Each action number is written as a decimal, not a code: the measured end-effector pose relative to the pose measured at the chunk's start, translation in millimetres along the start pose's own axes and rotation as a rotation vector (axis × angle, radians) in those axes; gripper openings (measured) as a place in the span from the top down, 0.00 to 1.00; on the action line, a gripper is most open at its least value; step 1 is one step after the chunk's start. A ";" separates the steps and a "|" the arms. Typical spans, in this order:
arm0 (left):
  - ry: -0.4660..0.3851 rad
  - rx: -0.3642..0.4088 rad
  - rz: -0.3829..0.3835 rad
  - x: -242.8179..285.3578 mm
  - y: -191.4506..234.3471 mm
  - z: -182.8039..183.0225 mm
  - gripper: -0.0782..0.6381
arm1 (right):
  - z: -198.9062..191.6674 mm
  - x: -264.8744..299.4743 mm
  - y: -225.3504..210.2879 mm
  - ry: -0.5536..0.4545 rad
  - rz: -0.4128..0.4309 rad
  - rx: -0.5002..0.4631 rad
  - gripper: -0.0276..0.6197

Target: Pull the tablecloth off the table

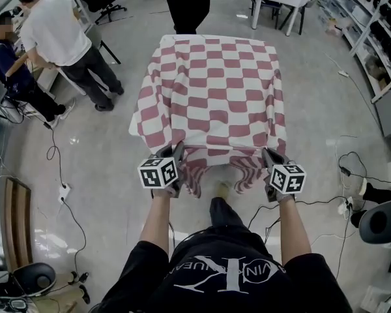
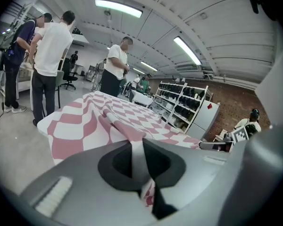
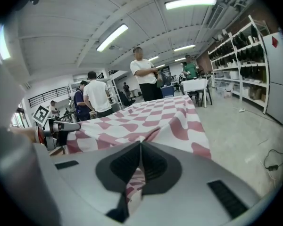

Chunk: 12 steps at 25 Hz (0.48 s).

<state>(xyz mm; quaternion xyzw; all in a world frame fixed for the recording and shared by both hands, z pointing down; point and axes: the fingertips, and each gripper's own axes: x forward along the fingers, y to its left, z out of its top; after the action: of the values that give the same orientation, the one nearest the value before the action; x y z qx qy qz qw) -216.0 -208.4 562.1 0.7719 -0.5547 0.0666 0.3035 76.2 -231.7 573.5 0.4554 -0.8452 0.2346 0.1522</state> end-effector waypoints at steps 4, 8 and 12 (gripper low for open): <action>-0.029 0.012 -0.009 -6.3 -6.9 13.9 0.87 | 15.6 -8.0 2.3 -0.031 -0.005 0.011 0.94; -0.058 0.025 -0.015 -7.1 -10.2 27.1 0.87 | 31.0 -10.4 3.0 -0.064 -0.001 0.021 0.94; -0.083 0.028 -0.015 -5.6 -11.2 41.9 0.87 | 45.9 -12.3 3.9 -0.100 0.016 0.057 0.94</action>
<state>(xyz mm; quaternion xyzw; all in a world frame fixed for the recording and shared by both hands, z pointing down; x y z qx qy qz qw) -217.9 -224.3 521.3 0.7824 -0.5598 0.0402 0.2698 77.6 -245.8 528.0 0.4638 -0.8485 0.2365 0.0948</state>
